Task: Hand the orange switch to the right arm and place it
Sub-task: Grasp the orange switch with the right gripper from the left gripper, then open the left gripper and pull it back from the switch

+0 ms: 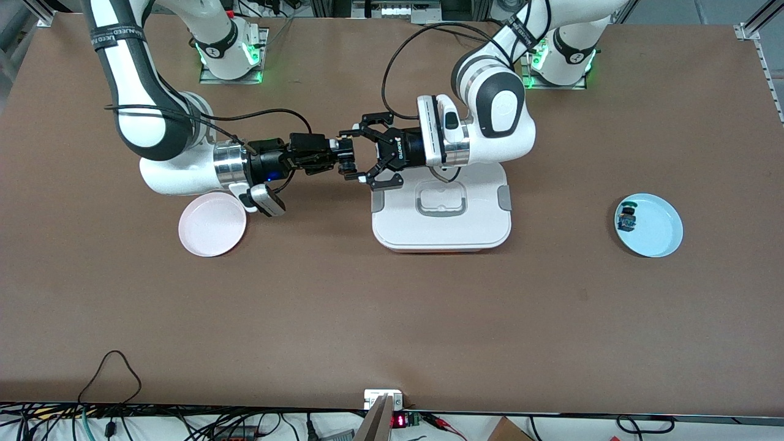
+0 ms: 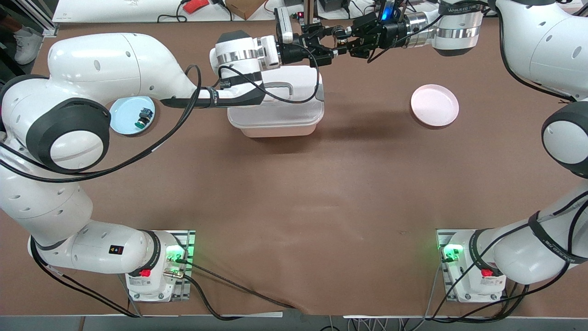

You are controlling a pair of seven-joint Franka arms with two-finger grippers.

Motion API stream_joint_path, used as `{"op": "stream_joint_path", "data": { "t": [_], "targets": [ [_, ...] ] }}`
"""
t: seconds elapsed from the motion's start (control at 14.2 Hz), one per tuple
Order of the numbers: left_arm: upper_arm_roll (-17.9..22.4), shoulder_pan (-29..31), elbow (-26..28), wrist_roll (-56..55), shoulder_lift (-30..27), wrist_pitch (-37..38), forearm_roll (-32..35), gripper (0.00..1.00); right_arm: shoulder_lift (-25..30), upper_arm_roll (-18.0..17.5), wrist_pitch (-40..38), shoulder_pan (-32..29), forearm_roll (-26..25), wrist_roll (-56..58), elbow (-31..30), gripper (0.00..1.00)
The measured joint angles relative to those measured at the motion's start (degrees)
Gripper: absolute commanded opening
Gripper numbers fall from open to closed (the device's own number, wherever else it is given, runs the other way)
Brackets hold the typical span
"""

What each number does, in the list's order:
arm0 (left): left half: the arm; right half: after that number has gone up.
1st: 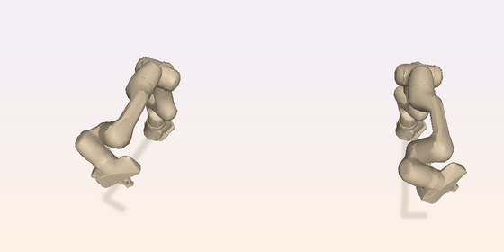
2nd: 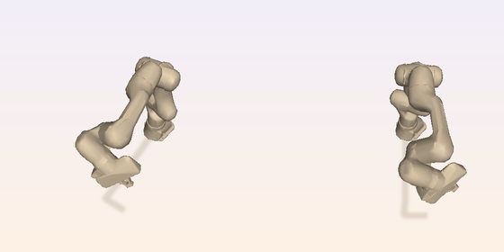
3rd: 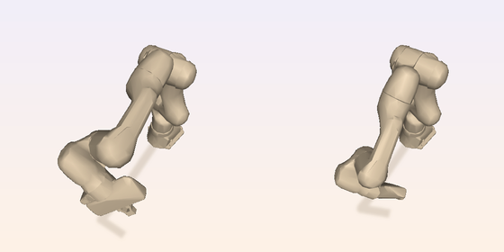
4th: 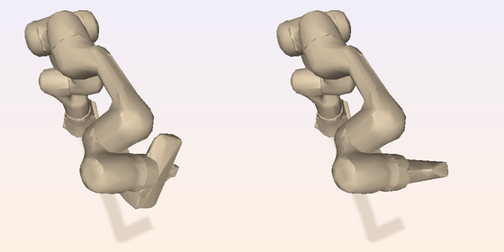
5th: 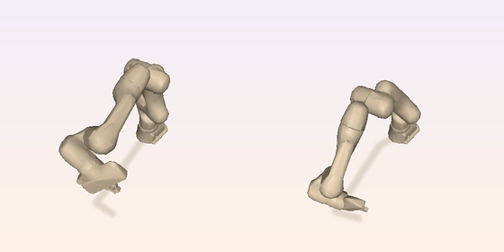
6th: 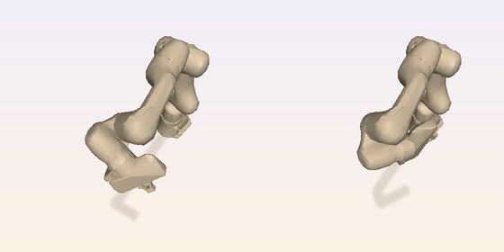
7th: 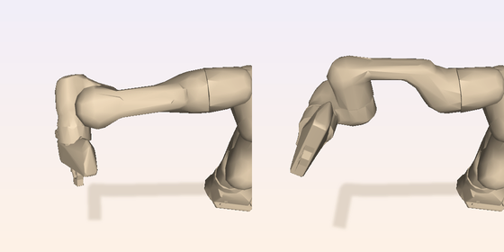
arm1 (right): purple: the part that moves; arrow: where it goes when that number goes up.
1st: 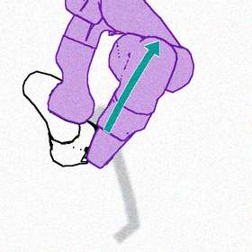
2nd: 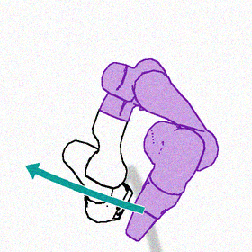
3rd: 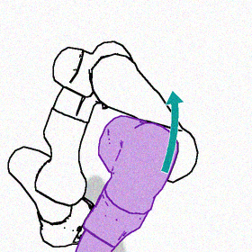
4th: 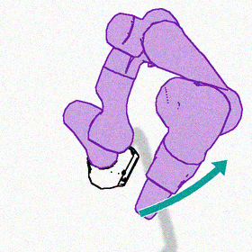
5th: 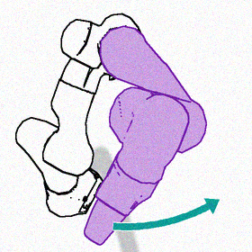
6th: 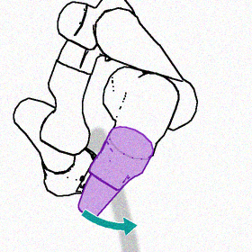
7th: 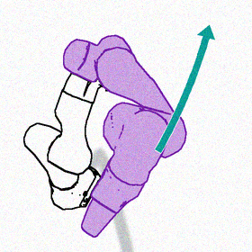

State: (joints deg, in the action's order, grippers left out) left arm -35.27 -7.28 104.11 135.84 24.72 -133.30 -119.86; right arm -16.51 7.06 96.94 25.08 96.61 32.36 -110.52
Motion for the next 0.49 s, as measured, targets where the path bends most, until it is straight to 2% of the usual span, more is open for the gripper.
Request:
{"op": "stream_joint_path", "data": {
  "t": [0.28, 0.49],
  "targets": [
    [0.2, 0.7, -0.2, -4.0, -0.2, -0.1, 2.1, 1.00, 0.3, 0.1, 0.4, -0.1, 0.0, 0.0, 0.1, 0.00],
    [0.2, 2.7, -1.2, -17.0, -1.8, 0.0, 13.1, 1.00, 1.3, 0.5, 0.8, -0.7, -0.5, 0.0, 0.1, 0.00]
  ]
}}
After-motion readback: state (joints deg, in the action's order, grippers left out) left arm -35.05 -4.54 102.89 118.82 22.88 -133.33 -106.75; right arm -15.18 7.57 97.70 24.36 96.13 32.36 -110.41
